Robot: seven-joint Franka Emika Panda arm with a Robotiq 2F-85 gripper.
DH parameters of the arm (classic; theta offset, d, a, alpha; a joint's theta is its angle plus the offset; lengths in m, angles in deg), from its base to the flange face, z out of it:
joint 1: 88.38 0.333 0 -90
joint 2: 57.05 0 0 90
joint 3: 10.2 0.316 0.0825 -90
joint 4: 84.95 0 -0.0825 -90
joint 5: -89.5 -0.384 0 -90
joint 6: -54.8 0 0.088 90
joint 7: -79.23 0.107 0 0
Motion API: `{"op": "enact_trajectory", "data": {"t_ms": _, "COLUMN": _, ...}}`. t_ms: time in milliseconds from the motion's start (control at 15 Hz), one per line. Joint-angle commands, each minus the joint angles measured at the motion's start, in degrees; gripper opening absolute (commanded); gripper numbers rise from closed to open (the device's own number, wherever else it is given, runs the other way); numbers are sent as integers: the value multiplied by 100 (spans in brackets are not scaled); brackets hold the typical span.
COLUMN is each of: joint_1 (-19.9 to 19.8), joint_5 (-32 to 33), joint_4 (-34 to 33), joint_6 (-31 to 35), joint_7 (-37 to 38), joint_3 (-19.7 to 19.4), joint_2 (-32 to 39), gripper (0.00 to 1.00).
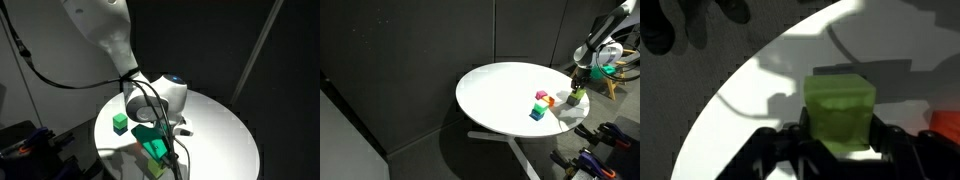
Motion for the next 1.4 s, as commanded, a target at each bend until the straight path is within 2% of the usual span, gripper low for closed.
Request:
{"op": "enact_trajectory", "data": {"t_ms": 0, "joint_1": -105, "joint_5": -67, "joint_4": 7, "joint_6": -44, "joint_7": -142, "joint_3": 86, "joint_2": -116, "gripper": 28}}
{"op": "enact_trajectory", "data": {"t_ms": 667, "joint_1": 17, "joint_5": -1, "joint_4": 259, "joint_6": -185, "joint_7": -105, "joint_3": 20, "joint_2": -593, "gripper": 28}}
{"op": "enact_trajectory", "data": {"t_ms": 1333, "joint_1": 322, "joint_5": -28, "joint_4": 901, "joint_6": -476, "joint_7": -254, "joint_3": -13, "joint_2": -1552, "gripper": 28}}
